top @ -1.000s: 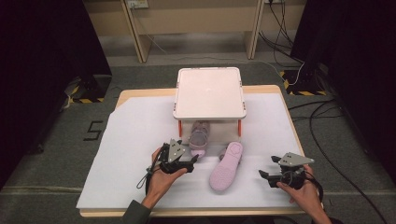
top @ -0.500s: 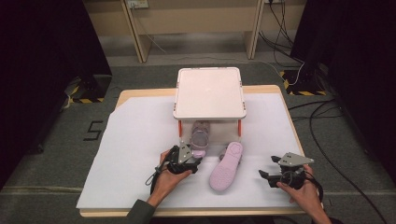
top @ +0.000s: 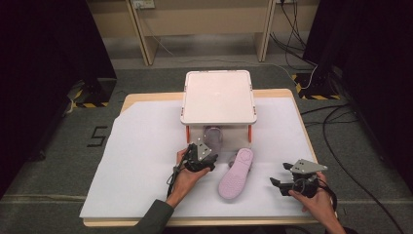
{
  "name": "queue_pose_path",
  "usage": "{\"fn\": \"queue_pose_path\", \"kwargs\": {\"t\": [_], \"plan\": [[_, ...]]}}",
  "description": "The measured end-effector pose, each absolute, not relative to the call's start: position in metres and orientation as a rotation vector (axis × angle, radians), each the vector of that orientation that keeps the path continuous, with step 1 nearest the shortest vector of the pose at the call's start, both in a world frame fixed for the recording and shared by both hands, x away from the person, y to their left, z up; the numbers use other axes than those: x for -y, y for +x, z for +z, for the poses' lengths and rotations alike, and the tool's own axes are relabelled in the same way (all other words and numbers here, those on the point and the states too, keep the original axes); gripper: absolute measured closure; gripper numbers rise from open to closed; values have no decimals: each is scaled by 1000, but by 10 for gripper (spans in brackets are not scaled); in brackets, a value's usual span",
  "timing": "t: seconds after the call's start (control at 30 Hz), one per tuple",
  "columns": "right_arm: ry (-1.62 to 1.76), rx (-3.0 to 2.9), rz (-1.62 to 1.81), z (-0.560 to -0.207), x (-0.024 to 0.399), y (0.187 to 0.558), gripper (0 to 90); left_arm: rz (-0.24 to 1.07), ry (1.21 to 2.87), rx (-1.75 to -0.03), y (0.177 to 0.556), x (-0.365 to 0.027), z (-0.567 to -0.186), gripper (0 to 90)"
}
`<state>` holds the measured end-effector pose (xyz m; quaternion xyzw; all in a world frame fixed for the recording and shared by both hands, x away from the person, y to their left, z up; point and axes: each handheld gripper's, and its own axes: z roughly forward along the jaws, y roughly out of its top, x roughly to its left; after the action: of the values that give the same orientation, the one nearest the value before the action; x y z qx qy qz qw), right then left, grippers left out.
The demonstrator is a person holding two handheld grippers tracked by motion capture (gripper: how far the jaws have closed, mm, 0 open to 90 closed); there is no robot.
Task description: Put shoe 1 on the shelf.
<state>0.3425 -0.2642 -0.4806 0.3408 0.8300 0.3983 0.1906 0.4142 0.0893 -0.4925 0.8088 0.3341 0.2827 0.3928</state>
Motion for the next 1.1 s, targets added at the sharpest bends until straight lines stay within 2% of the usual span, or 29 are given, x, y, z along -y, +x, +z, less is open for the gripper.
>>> {"fn": "queue_pose_path", "kwargs": {"t": [0.43, 0.83, 1.1], "plan": [[957, -2330, 1120, -480, 265, 342, 238, 742, 2028, -923, 441, -79, -493, 327], [959, -2332, 1121, -480, 264, 342, 238, 758, 1997, -951, 445, -95, -488, 368], [961, -2324, 1125, -479, 265, 342, 238, 737, 1979, -898, 424, -101, -473, 257]]}}
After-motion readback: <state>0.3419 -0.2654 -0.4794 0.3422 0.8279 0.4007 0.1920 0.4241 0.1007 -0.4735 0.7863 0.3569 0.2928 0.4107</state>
